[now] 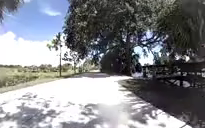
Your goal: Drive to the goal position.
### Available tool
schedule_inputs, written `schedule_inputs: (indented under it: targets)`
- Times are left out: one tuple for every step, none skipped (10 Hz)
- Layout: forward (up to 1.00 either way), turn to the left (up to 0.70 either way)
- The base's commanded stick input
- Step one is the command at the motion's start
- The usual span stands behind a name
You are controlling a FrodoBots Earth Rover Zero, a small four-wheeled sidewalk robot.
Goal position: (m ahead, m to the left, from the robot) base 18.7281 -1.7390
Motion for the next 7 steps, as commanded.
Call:
schedule_inputs:
  targets:
    - [0.85,0.34]
    - [0.85,0.34]
    - [0.85,0.29]
    - [0.85,0.05]
    - [0.85,0.0]
    - [0.85,0.0]
    - [0.85,0.0]
